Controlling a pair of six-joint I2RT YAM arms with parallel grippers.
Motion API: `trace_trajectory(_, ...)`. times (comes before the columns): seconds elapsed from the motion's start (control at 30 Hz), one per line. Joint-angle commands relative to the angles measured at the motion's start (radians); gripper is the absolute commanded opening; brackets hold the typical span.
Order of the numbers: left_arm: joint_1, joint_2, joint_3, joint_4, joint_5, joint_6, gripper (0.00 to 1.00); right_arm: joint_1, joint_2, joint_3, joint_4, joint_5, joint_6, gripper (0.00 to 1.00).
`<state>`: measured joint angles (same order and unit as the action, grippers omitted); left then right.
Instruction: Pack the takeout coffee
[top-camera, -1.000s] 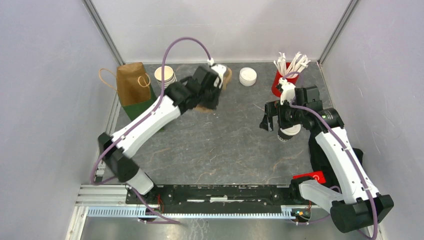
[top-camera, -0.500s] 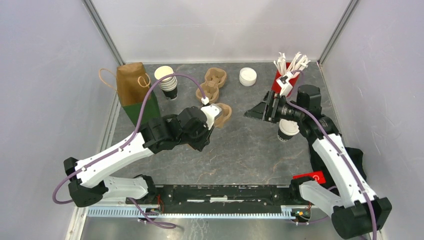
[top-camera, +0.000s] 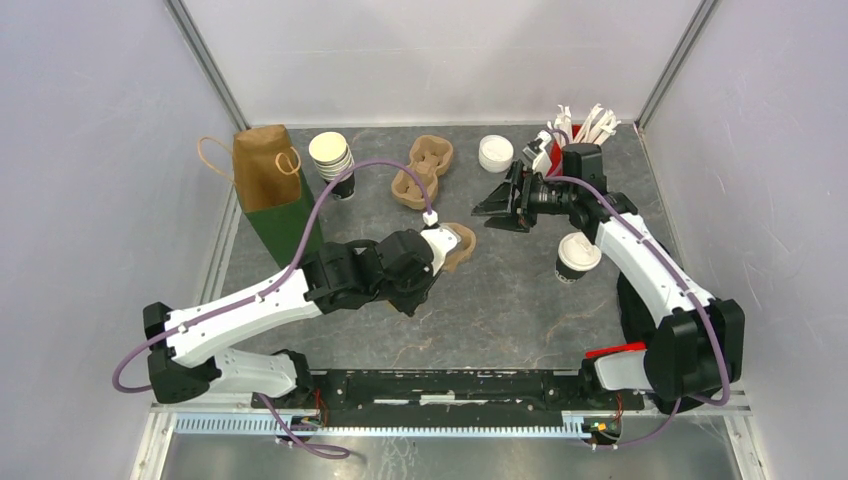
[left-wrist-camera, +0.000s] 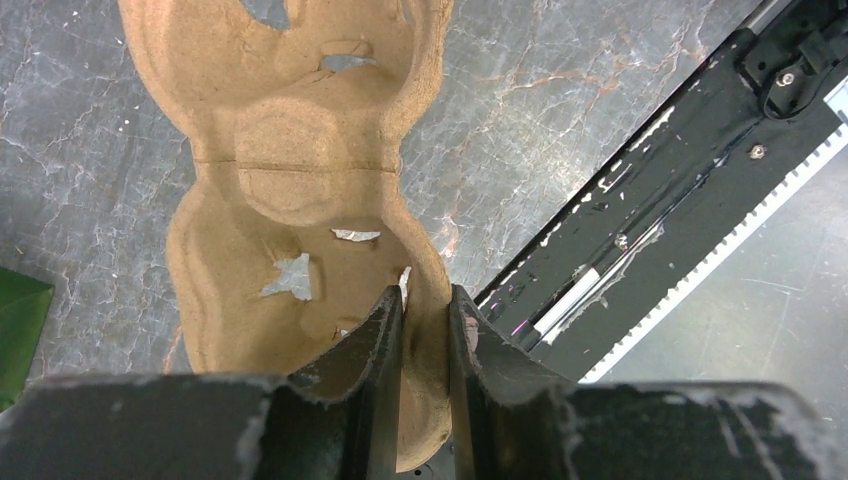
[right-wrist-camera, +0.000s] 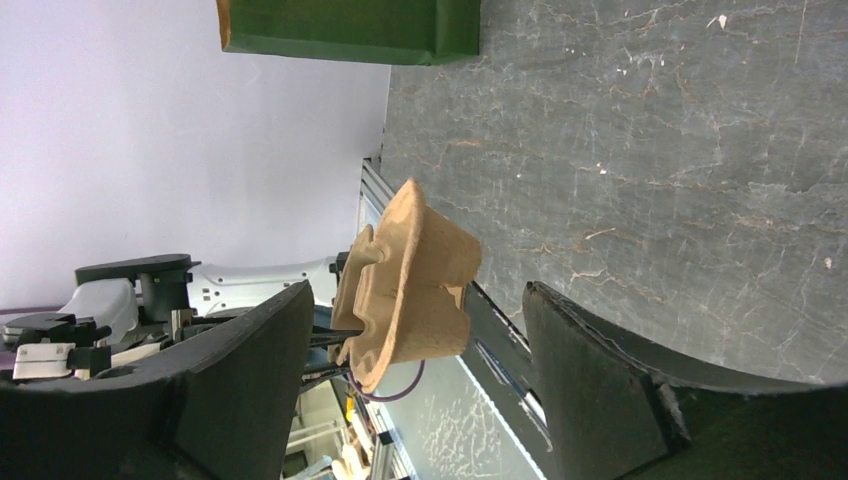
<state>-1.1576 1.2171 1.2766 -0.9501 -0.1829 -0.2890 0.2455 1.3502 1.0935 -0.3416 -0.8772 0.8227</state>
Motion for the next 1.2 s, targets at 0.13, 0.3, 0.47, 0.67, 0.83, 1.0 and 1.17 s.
trace_trajectory(0.13,-0.022,0.038,0.005,0.002,-0.042,0.023,0.2,0.068,0.062,-0.005,0.047,-0.071,-0.043,0.64)
trace_trajectory(0.3,-0.028,0.054,0.009,0.006,-0.045,0.029,0.2,0.085,0.094,-0.019,0.057,-0.072,-0.056,0.6)
trace_trajectory(0.47,-0.031,0.064,0.003,0.008,-0.031,0.024,0.2,0.085,0.093,-0.081,0.116,-0.083,-0.024,0.5)
trace_trajectory(0.67,-0.042,0.062,-0.007,0.006,-0.032,0.027,0.2,0.084,0.084,-0.129,0.192,-0.091,0.035,0.48)
trace_trajectory(0.83,-0.053,0.07,-0.016,0.005,-0.039,0.028,0.2,0.083,0.086,-0.12,0.203,-0.098,0.05,0.44)
trace_trajectory(1.0,-0.063,0.078,-0.026,0.004,-0.049,0.03,0.2,0.079,0.081,-0.097,0.184,-0.103,0.046,0.45)
trace_trajectory(1.17,-0.064,0.073,-0.037,0.005,-0.058,0.03,0.2,0.079,0.058,-0.12,0.174,-0.105,0.044,0.35)
